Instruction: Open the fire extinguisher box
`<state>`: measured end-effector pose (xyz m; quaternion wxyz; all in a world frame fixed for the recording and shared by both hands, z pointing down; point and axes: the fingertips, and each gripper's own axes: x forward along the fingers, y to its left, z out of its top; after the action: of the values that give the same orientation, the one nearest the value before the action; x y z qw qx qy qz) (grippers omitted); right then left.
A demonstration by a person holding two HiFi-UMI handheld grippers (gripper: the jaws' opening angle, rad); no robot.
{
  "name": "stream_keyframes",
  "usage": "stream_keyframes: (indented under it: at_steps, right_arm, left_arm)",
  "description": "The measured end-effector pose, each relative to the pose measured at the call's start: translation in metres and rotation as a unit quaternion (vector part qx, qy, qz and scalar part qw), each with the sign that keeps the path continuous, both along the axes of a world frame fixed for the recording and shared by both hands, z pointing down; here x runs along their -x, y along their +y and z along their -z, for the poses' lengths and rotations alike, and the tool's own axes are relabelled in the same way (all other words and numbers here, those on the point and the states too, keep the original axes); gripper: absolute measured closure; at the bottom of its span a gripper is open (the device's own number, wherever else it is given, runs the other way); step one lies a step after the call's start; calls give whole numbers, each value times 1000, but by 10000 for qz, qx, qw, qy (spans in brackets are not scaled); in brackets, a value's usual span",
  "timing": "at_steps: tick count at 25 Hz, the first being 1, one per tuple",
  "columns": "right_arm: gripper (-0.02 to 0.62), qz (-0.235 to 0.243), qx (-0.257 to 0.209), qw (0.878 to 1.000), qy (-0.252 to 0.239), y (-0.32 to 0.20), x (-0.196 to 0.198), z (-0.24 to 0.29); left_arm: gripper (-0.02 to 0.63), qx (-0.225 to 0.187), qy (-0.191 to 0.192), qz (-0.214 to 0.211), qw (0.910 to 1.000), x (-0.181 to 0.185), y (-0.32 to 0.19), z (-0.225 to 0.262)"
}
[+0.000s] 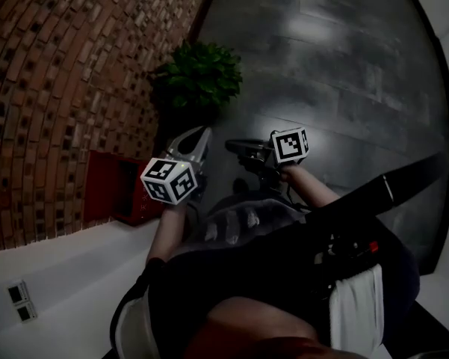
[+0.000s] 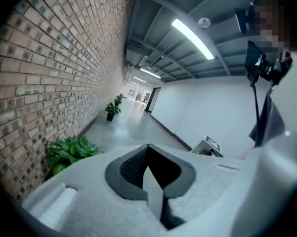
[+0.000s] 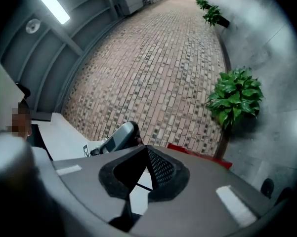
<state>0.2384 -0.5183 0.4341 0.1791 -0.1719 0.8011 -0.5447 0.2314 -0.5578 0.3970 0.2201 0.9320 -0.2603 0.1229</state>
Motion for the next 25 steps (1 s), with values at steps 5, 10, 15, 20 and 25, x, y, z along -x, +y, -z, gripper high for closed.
stream_keyframes:
  at_steps: [5,10,15,20,25]
  right_arm:
    - [595,-290,40,9994,169,-38,9,3]
    - [595,-411,3,9991,75,-58,17,15]
    - [595,-500,59,9982,327,-72,19,13]
    - [595,-604,143,9966,533,-76,17,8]
    - [595,-808,168,9952,526,-75,2,7]
  left_arm:
    - [604,-398,198,-433,9981,11,-16,8]
    - [604,-151,367,-353,9986,34,-35,-4]
    - [604,76,537,-414,9977,48,-50,-12]
    - [606,53,837,-1028,9912,35,-48,-11]
    - [606,-40,881,-1133,9896,26,-47,-7]
